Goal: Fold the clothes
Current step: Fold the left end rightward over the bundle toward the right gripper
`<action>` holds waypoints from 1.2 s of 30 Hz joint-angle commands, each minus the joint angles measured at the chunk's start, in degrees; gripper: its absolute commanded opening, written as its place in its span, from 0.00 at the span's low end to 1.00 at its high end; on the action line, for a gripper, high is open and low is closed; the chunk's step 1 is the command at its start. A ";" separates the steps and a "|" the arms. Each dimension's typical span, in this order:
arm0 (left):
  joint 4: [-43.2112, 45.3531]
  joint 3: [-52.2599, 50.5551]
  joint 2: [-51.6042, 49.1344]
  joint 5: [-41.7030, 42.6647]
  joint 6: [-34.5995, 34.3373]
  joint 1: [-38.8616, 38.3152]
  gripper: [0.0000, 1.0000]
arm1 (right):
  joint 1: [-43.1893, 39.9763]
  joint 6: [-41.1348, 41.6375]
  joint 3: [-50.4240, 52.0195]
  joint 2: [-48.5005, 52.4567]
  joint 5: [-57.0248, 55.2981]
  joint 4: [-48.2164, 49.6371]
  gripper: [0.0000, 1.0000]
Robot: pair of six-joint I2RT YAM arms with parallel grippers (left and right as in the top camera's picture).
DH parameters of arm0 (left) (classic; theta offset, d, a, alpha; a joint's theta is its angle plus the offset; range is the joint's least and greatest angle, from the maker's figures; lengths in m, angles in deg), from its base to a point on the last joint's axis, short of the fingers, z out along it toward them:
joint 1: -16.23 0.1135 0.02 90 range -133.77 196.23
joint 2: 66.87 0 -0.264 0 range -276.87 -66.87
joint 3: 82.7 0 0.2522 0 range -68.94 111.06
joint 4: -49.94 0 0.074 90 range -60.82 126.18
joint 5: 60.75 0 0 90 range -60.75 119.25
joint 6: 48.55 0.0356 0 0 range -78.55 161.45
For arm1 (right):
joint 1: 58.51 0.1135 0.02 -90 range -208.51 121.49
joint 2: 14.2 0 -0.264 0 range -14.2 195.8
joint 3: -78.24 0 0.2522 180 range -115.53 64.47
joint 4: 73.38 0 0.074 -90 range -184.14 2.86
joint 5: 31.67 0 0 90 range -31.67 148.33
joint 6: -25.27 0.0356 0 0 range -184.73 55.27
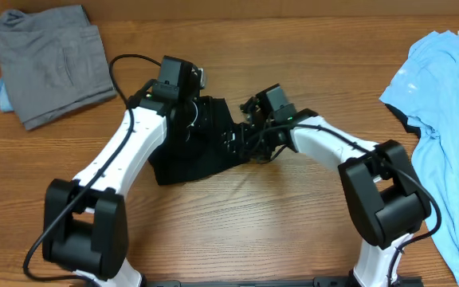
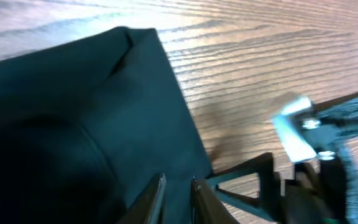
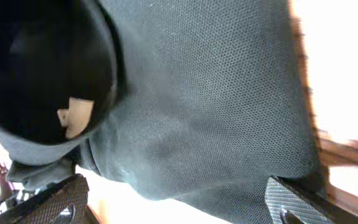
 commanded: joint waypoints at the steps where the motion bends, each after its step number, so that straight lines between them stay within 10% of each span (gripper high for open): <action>1: 1.86 1.01 -2.97 3.54 -1.70 -0.74 0.17 | -4.26 -4.20 -0.98 1.14 2.14 -1.90 0.95; 8: 0.42 2.25 -0.90 5.81 -1.60 -0.46 0.16 | -5.42 -6.99 -0.98 1.14 1.25 -4.76 0.95; 13: -20.04 7.26 6.80 -8.85 -0.79 3.93 1.00 | -3.80 -6.97 -0.52 1.14 -4.37 -5.60 0.96; 19: -31.91 8.68 11.65 -13.38 -0.46 7.69 1.00 | -3.50 -6.75 -0.39 1.14 -4.96 -3.56 0.96; 36: -25.79 7.89 -7.89 -28.61 -0.94 -8.44 1.00 | -3.63 -8.35 -0.22 1.16 -2.99 -4.59 0.98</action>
